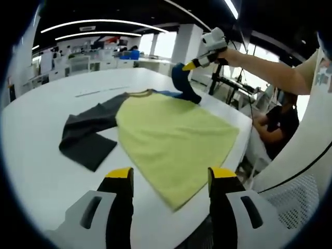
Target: Fold the garment on the visible template until the final outline fits inside the template.
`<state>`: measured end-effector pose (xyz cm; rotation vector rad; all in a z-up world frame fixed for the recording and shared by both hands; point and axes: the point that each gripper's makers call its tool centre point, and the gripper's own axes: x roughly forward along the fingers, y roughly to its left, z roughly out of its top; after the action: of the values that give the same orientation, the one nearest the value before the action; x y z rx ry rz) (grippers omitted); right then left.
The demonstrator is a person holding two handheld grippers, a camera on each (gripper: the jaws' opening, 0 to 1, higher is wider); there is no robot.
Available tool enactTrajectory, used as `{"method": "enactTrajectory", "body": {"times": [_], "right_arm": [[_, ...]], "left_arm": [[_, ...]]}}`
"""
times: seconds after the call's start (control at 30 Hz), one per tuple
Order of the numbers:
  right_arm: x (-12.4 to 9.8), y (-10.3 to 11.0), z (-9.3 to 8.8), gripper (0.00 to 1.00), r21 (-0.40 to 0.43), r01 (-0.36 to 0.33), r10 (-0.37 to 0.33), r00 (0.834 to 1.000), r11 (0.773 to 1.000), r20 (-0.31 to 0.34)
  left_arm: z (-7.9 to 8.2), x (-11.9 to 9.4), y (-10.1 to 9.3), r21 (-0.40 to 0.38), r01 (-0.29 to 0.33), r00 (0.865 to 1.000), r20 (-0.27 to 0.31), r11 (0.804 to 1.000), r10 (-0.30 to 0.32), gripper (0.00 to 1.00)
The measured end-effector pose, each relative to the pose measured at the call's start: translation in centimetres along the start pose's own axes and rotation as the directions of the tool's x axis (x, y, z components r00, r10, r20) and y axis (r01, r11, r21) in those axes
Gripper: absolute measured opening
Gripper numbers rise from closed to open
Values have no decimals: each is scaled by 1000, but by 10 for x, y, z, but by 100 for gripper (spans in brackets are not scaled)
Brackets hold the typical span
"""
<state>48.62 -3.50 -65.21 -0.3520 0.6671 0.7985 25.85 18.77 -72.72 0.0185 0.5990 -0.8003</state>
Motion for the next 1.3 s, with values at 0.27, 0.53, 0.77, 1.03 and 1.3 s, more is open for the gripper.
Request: {"method": "enactTrajectory", "body": {"times": [0.27, 0.53, 0.77, 1.03, 1.3], "right_arm": [[16, 22, 18, 0, -19, -43, 44, 999, 999, 11], [31, 38, 32, 0, -35, -73, 73, 997, 997, 17], [47, 52, 37, 0, -40, -101, 102, 995, 994, 13], [62, 66, 47, 0, -34, -129, 130, 991, 991, 26], [84, 83, 44, 0, -6, -166, 166, 986, 986, 24]], "left_arm": [[1, 0, 0, 3, 3, 1000, 4, 1000, -3, 55], [2, 0, 2, 3, 5, 1000, 8, 1000, -5, 55], [-2, 0, 10, -4, 5, 1000, 8, 1000, -5, 55], [-3, 3, 13, -8, 7, 1000, 10, 1000, -7, 55], [-2, 3, 10, -22, 9, 1000, 14, 1000, -9, 54]]}}
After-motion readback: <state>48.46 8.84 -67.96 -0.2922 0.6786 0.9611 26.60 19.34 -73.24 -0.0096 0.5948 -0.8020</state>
